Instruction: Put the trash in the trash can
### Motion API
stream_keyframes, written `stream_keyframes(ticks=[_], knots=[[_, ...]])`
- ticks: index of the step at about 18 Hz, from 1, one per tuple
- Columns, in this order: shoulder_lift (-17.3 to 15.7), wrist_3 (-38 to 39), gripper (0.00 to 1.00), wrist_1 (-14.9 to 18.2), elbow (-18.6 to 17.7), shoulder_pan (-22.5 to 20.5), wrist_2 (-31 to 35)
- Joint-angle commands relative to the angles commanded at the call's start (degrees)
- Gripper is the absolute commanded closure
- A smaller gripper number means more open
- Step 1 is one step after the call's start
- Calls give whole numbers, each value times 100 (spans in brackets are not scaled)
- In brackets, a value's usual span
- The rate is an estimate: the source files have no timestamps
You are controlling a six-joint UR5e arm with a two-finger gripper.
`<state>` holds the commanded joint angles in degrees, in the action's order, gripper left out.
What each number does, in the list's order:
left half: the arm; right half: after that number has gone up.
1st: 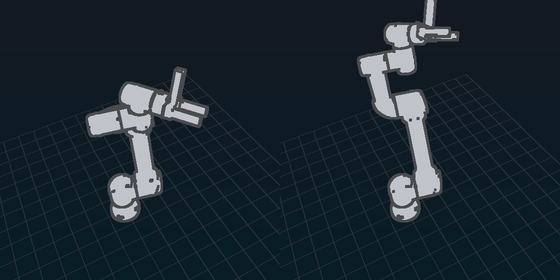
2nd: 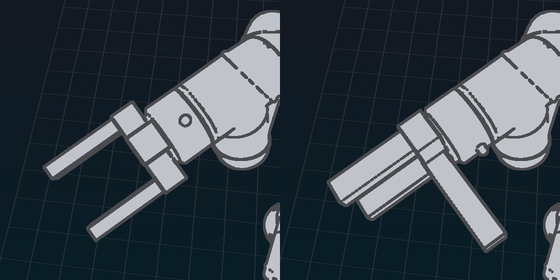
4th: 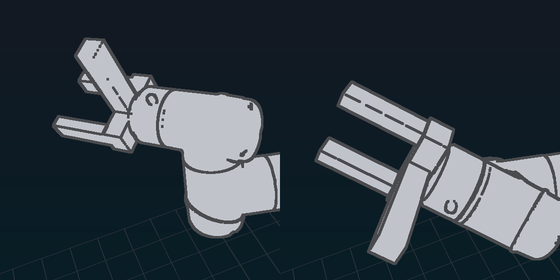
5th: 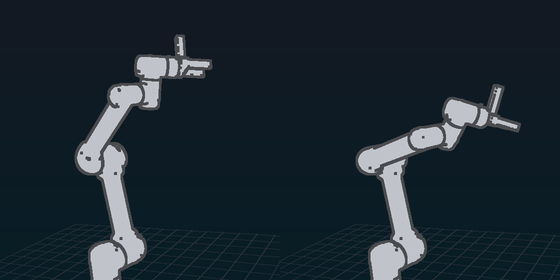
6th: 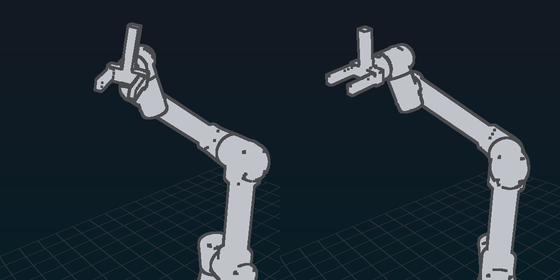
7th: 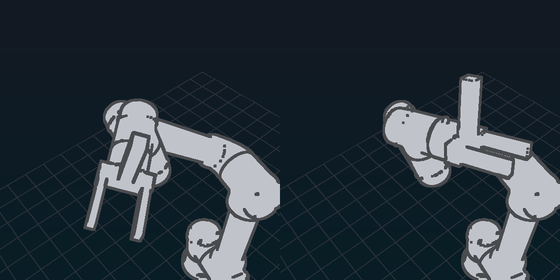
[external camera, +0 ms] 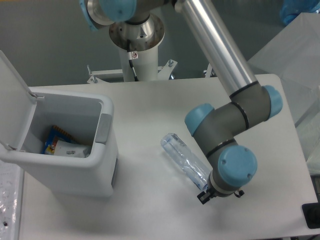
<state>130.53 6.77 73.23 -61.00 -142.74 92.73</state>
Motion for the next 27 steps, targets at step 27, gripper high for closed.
stream_keyframes(ticks=[27], knots=[[-2092,-633,98,-2471,141,202,-3585]])
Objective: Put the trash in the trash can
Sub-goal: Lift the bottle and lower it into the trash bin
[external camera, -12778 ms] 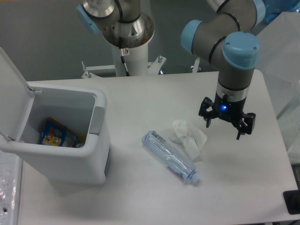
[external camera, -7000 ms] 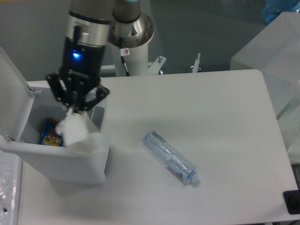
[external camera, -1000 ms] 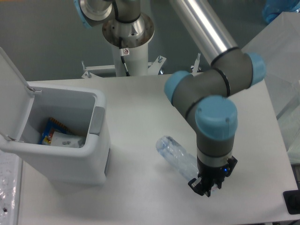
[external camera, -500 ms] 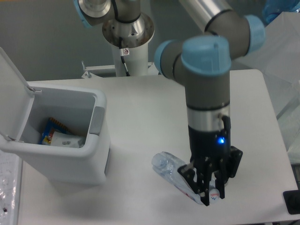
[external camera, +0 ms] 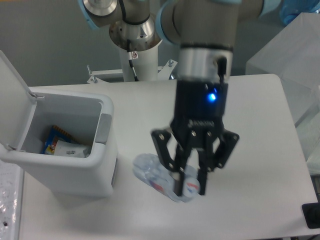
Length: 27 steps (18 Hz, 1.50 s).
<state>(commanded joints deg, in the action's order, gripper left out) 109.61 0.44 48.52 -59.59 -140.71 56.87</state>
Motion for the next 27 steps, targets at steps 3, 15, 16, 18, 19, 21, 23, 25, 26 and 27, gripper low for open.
stream_keyframes(ticks=[3,15,16,18,19,21,23,25,26,27], knots=[[-194,18,98,0,-9,149,-168],[-845,-518,95,-53,-1414,905,-177],[-845,-553,94,-53,-1467,914,-177],[-854,-624,93,-53,-1608,949,-177],[-854,-685,92,-70,-1687,975,-177],[-836,-756,90,-236,-1845,993,-177],[-827,-765,87,-456,-2003,1019,-142],[-827,-765,70,-536,-2109,1028,-133],[-827,-765,58,-536,-2118,1020,-133],[-836,-765,52,-536,-2136,1028,-133]])
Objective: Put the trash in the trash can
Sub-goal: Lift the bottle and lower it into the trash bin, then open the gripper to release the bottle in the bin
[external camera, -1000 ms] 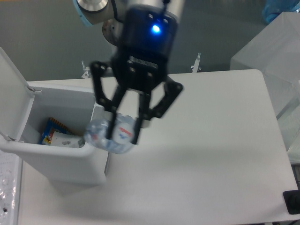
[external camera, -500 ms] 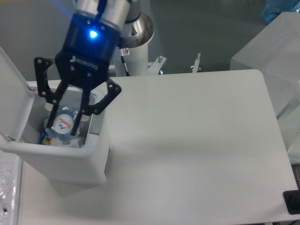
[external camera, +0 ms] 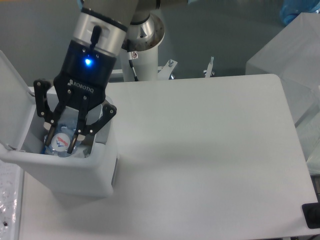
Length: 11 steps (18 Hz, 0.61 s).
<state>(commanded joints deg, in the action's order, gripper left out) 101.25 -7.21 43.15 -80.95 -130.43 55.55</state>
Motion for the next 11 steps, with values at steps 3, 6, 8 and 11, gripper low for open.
stream_keyframes(ticks=[3,6,8,11], knots=[[-26,-26,23,9,-61,-9,9],[-70,-70,3,9,-149,-9,18],[-44,-70,0,9,-141,-26,18],[9,-175,0,17,-149,-359,87]])
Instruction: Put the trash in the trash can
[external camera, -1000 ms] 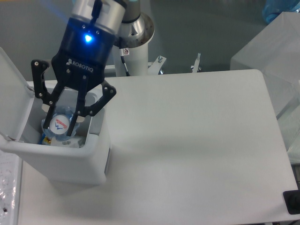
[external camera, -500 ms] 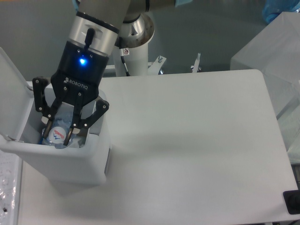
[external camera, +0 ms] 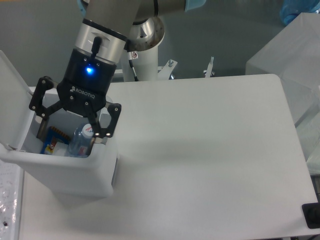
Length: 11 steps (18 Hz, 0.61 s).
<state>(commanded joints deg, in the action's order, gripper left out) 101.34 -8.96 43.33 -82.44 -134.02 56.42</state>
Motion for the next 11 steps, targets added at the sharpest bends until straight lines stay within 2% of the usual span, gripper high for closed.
stream_keyframes(ticks=[5,8,11], knots=[[184,-378,0,0,-9,-651,185],[447,-694,0,9,-9,-1011,316],[773,-975,0,9,-35,-1292,1053]])
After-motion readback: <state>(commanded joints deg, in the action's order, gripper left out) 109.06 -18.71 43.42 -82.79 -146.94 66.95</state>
